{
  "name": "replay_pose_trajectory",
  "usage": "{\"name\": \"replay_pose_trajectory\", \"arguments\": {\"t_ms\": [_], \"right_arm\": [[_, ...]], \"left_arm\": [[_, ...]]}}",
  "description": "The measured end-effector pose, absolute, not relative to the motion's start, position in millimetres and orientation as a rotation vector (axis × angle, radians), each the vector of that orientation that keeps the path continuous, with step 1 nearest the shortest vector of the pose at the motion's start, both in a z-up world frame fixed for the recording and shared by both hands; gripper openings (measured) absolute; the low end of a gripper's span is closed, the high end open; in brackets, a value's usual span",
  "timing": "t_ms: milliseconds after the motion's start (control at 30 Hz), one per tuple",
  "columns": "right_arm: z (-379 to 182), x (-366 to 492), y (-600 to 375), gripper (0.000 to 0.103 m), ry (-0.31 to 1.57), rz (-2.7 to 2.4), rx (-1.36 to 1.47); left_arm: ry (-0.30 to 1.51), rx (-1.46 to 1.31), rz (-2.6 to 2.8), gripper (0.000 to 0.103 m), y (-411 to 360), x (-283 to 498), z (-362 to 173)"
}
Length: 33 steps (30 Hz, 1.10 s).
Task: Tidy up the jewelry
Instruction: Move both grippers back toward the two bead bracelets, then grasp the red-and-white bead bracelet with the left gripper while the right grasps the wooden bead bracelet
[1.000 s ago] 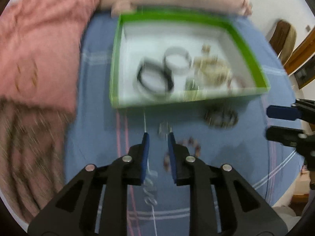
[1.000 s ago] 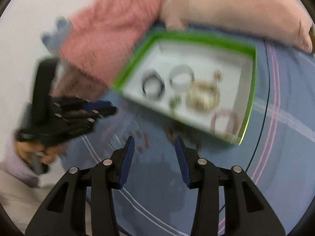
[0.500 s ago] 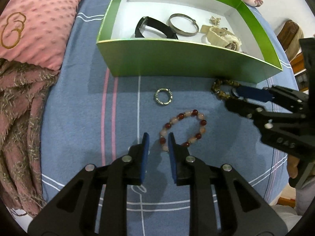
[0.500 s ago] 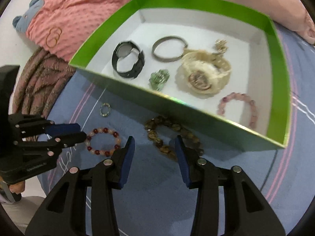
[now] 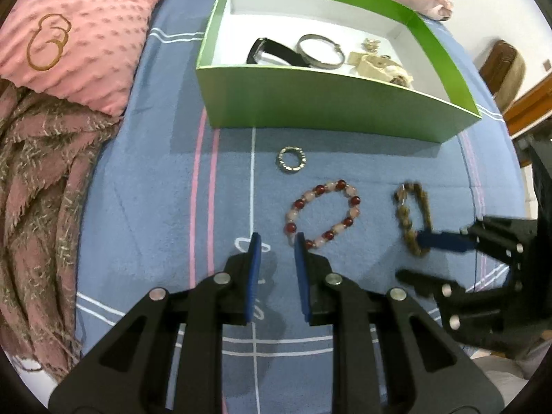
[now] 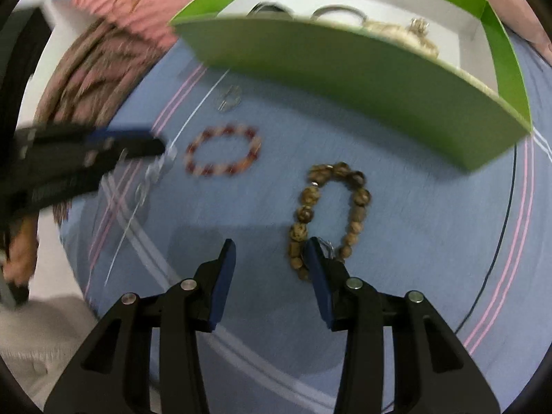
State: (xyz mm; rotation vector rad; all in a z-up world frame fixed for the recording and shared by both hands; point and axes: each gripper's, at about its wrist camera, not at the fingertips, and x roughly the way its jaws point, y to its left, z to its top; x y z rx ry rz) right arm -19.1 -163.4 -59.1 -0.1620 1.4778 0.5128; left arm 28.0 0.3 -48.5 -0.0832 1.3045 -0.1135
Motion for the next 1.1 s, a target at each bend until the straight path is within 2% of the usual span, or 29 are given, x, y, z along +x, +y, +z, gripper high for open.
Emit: {"name": "replay_pose_trajectory", "arguments": {"t_ms": [133, 300, 500, 633, 733, 867, 967, 1000, 1067, 1100], "right_arm": [[-27, -31, -182, 0.043, 1.397, 0.442, -0.025], [-3, -30, -207, 0.043, 1.31, 0.284, -0.046], [-21, -22, -218, 0.042, 1.332, 0.187, -0.036], [-40, -4, -195, 0.035, 1.354, 0.196, -0.1], [-50, 1, -187, 0.035, 1.359, 0.18, -0.144], [-59, 1, -182, 0.035, 1.368, 0.168, -0.185], [-63, -1, -182, 0.034, 1.369, 0.165, -0.2], [-63, -2, -182, 0.032, 1.367, 0.165, -0.206], [-63, -3, -183, 0.021, 1.363, 0.16, -0.211], [-62, -3, -185, 0.012, 1.361, 0.158, -0.208]], "left_arm": [[1.3, -0.099, -0.156, 0.02, 5, 15, -51], [1.294, -0.104, -0.19, 0.02, 6, 14, -62], [1.267, -0.076, -0.2, 0.02, -9, 38, -59], [1.263, -0.04, -0.186, 0.02, -15, 48, -61], [1.279, -0.036, -0.18, 0.02, -12, 48, -65], [1.272, -0.029, -0.168, 0.025, -10, 47, -65], [1.279, -0.039, -0.167, 0.025, -10, 47, -70], [1.282, -0.038, -0.168, 0.025, -10, 46, -71], [1.283, -0.033, -0.171, 0.027, -12, 44, -72], [1.281, -0.031, -0.171, 0.029, -12, 44, -71]]}}
